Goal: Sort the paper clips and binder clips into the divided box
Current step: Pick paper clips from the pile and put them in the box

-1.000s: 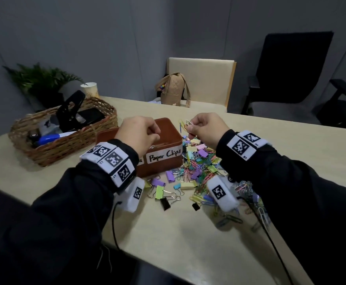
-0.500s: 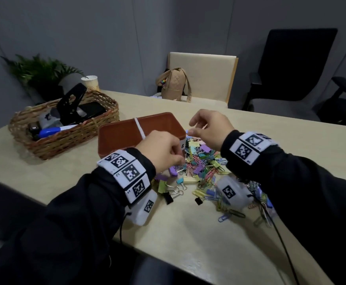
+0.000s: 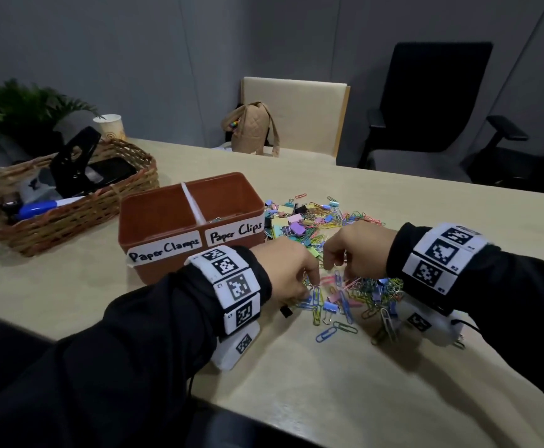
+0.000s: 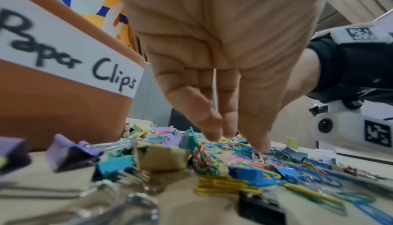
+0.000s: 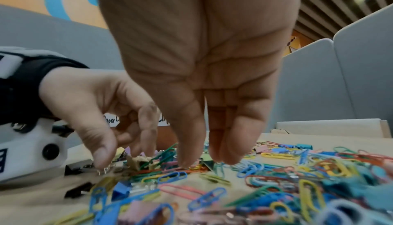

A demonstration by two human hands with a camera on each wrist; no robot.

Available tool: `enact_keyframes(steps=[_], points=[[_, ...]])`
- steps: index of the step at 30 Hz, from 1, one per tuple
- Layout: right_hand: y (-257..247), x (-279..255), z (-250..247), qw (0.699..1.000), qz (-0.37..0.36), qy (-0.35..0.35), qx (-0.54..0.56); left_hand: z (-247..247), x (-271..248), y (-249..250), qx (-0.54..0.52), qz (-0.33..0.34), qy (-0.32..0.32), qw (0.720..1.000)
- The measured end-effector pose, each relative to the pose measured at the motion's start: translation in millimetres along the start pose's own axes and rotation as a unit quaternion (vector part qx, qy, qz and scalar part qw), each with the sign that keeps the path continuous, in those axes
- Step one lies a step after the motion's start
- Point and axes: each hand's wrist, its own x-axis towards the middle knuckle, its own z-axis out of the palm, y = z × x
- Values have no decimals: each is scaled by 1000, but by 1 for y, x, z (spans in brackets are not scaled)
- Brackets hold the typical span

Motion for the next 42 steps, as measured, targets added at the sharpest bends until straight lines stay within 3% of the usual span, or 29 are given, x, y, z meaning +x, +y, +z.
enact_keyframes(steps=[9, 16, 23, 30, 35, 42], points=[[-8, -6, 16, 997, -30, -28, 61, 10, 11, 4, 8, 7, -41, 999], [-9, -5, 22, 999, -16, 2, 52, 14, 12, 4, 15, -7, -9, 1000], [-15, -5, 24, 998, -21, 11, 60, 3, 1, -7, -14, -68, 13, 997], [-18, -5, 25, 995, -5, 25, 93, -4, -17, -27, 60, -142, -40, 987], [-26, -11, 25, 997, -66, -30, 37, -2, -15, -16, 24, -98, -23, 995], [-28, -15, 28, 997, -78, -3, 7, 2, -5, -3, 28, -57, -18, 998]])
